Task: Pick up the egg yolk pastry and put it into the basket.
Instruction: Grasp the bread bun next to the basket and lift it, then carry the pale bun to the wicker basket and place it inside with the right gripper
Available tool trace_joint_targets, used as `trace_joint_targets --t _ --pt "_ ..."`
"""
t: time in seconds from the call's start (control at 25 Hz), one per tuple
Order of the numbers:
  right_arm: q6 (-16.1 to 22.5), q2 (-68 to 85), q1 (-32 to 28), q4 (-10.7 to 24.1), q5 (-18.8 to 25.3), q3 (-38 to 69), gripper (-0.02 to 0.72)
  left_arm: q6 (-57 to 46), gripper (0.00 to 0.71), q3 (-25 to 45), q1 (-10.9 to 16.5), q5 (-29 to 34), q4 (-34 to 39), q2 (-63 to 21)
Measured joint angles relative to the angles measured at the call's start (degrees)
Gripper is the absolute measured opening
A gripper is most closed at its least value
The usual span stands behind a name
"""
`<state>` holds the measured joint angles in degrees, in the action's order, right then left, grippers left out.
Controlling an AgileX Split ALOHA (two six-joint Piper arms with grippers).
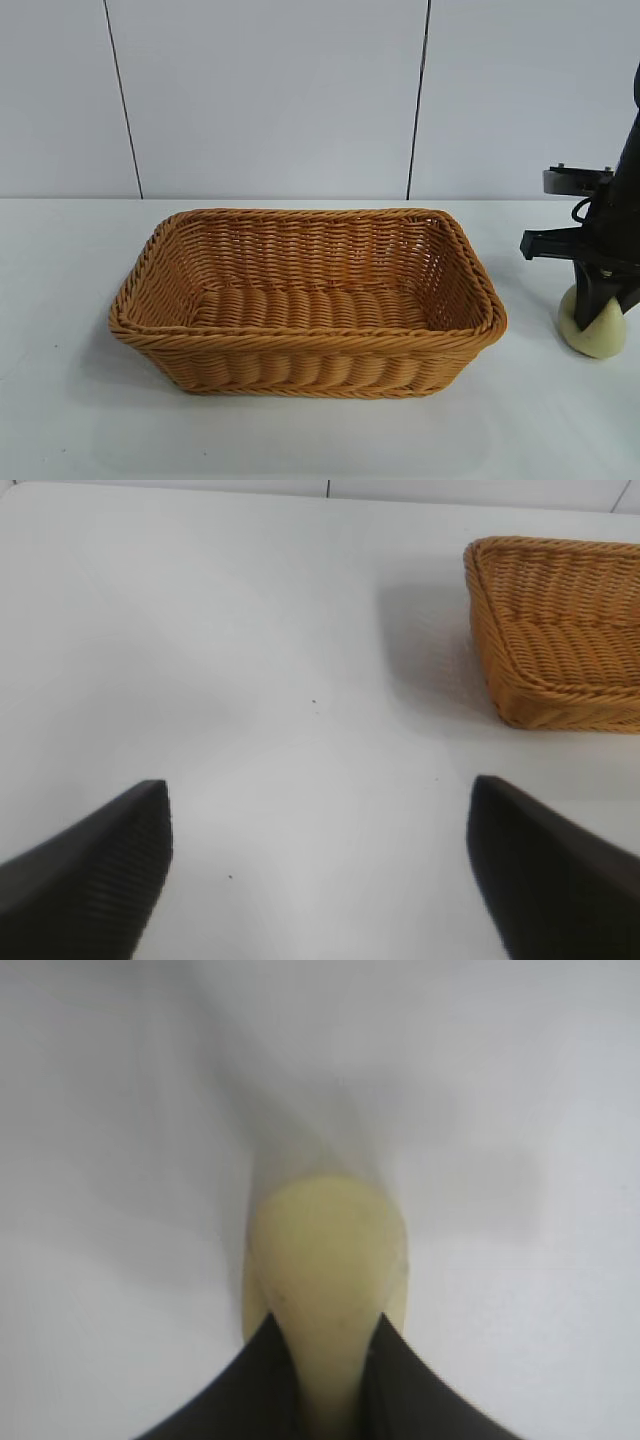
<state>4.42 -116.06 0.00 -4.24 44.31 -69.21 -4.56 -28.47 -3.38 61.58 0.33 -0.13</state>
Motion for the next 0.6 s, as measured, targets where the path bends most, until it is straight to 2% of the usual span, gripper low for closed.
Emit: trace_joint_targets --t 0.16,0.36,0.6 --pt "-0.01 3.98 0.00 0.11 3.14 -1.45 0.050 0.00 0.587 0.00 0.00 0.00 0.00 0.00" --pt "-0.25 9.96 0.00 0.27 10.98 -8.50 0.047 0.00 0.587 0.00 0.00 0.00 0.00 0.00" --pt "-0.37 12.77 1.69 0.74 16.05 -15.16 0.046 0.00 0.587 0.00 0.00 0.00 0.00 0.00"
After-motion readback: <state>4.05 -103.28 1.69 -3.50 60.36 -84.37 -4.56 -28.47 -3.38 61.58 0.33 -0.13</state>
